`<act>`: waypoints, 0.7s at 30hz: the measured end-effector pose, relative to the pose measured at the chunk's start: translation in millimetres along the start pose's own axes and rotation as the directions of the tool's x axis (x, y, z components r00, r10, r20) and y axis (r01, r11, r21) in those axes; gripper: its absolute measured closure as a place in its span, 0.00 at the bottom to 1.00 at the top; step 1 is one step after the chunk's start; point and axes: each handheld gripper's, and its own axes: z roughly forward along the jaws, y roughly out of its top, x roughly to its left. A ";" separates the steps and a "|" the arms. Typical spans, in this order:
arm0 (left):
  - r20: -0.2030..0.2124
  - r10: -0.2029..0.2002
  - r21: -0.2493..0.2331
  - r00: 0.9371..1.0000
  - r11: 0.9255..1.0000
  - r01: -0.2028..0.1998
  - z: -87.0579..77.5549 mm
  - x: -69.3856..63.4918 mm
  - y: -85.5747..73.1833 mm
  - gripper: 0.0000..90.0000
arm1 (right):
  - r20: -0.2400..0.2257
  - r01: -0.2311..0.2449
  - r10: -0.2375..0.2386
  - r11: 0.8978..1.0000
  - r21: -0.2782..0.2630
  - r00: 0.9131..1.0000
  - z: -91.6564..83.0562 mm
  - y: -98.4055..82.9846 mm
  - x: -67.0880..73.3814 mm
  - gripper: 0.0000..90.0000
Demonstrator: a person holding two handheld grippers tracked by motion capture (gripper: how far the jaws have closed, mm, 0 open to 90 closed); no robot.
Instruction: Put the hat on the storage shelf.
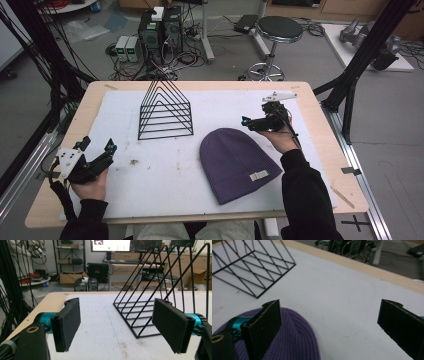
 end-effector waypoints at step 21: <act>0.013 0.018 -0.005 1.000 1.000 -0.018 -0.8 3.6 0.0 0.26 | -0.269 -0.040 0.167 0.905 0.423 0.949 62.1 -7.7 -19.1 0.08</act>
